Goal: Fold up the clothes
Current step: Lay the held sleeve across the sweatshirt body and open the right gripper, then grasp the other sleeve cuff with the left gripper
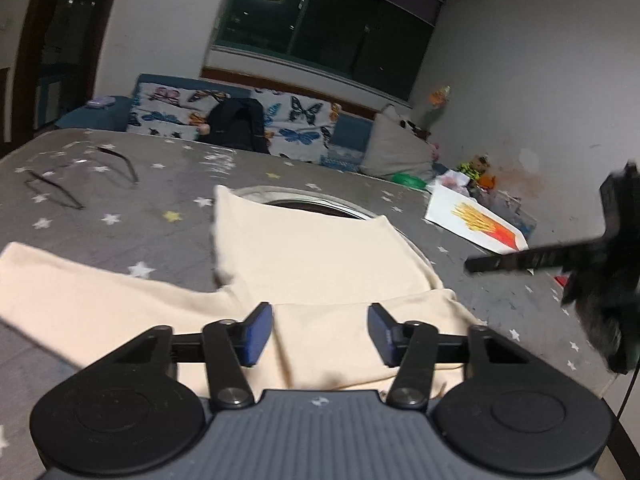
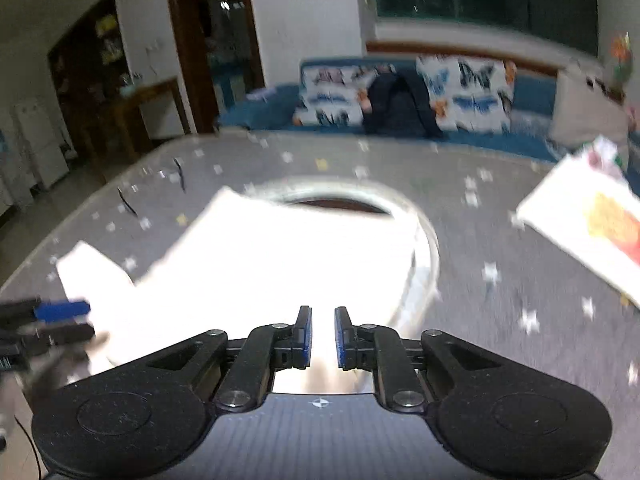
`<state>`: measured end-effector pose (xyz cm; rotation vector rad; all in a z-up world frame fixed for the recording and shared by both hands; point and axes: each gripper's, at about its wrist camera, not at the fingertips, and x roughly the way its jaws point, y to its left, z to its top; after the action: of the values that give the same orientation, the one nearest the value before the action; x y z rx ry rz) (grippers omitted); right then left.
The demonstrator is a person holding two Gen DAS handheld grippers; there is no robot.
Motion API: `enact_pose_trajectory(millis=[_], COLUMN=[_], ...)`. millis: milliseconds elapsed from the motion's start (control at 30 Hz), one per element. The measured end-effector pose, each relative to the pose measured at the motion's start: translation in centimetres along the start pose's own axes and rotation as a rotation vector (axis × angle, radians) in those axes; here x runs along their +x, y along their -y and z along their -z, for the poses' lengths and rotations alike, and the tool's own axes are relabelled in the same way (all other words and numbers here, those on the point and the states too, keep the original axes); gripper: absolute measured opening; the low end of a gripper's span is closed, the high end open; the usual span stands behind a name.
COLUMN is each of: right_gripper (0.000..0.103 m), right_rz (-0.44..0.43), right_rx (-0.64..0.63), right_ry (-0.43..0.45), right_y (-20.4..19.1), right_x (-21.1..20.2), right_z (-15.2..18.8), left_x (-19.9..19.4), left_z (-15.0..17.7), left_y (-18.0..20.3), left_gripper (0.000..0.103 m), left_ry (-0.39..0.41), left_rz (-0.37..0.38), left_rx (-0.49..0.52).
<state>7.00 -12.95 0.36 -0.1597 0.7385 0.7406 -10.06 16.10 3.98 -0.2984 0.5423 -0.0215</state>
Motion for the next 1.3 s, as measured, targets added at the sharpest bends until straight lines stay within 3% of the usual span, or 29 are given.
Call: enact_pose_trajectory(millis=[167, 267, 300, 600, 733, 800, 900, 1100, 1300], right_gripper=[0.013, 0.012, 0.008, 0.01, 0.011, 0.012, 0.021, 0.03, 0.032], right_rz=[-0.036, 0.006, 0.024, 0.024, 0.012, 0.021, 0.009, -0.113, -0.212], right_rx=[-0.019, -0.063, -0.066, -0.077, -0.08, -0.089, -0.102, -0.193, -0.309], right_ry=[-0.025, -0.022, -0.028, 0.031, 0.001, -0.011, 0.005, -0.004, -0.035], right_y=[-0.1, -0.7, -0.6, -0.7, -1.2, -1.4, -2.3, -6.7, -11.8], right_x=[2.3, 3.7, 4.2, 3.2, 4.7, 5.0, 4.3, 4.0, 5.1], right_z=[2.0, 3.0, 3.3, 2.7, 2.7, 2.9, 2.7, 2.9, 3.5], left_x=[3.4, 4.7, 4.9, 5.7, 5.9, 4.9, 3.2, -0.4, -3.2], left_z=[-0.3, -0.1, 0.0, 0.2, 0.6, 0.6, 0.7, 1.1, 1.3], left_y=[0.9, 0.6, 0.4, 0.2, 0.3, 0.1, -0.7, -3.9, -7.1], left_gripper=[0.036, 0.028, 0.028, 0.027, 0.027, 0.028, 0.034, 0.041, 0.045], left_ry=[-0.056, -0.088, -0.095, -0.119, -0.131, -0.113, -0.084, -0.04, -0.006], left_rz=[0.001, -0.03, -0.033, -0.047, -0.064, -0.063, -0.086, -0.211, -0.327], left_rx=[0.027, 0.032, 0.027, 0.029, 0.048, 0.041, 0.02, -0.064, -0.138])
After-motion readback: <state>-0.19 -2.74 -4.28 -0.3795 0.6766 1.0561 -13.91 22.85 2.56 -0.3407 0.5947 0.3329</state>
